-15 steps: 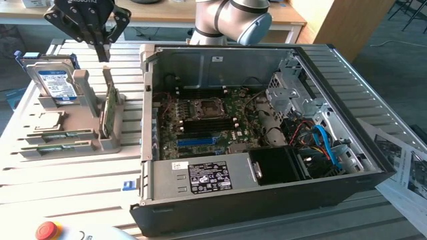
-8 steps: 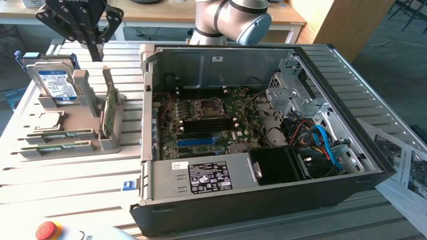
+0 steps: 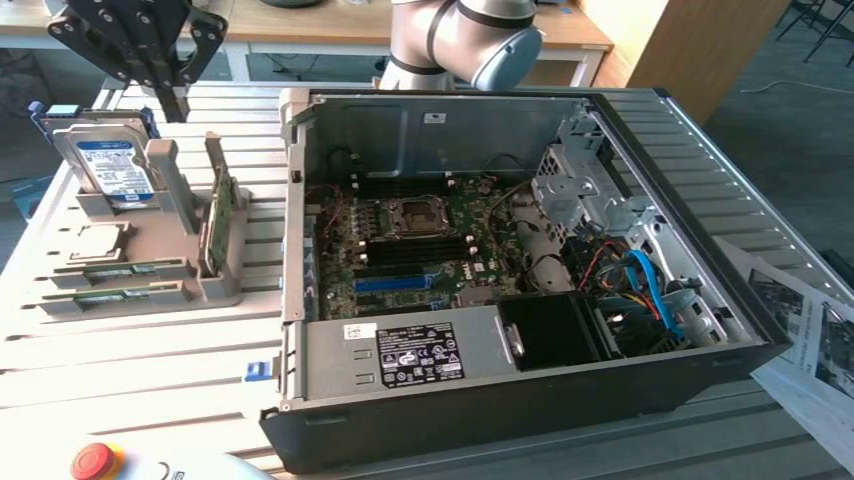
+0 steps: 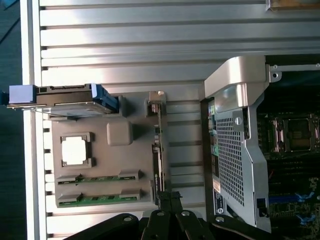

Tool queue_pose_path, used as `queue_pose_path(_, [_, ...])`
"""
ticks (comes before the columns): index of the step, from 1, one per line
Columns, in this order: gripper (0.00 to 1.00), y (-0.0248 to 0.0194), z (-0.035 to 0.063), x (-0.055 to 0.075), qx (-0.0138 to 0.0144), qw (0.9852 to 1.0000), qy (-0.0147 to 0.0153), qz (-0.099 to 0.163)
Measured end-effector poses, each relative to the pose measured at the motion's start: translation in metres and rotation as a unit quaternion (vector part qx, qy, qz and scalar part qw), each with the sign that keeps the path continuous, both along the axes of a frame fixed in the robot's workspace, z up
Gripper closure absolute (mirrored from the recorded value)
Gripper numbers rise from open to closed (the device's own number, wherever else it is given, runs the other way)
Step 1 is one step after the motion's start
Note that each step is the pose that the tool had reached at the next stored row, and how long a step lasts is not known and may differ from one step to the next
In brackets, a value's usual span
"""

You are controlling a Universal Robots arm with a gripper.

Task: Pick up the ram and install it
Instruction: 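Reach for the ram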

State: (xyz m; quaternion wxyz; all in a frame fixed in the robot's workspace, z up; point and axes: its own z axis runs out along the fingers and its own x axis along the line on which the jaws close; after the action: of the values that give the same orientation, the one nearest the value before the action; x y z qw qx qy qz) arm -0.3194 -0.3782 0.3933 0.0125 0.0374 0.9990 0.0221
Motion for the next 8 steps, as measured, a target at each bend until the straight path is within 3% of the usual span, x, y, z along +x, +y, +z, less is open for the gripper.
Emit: queue_pose_path(8, [0.89, 0.0021, 0.0000, -0.015, 0.0000, 1.0000, 0.0000, 0.000])
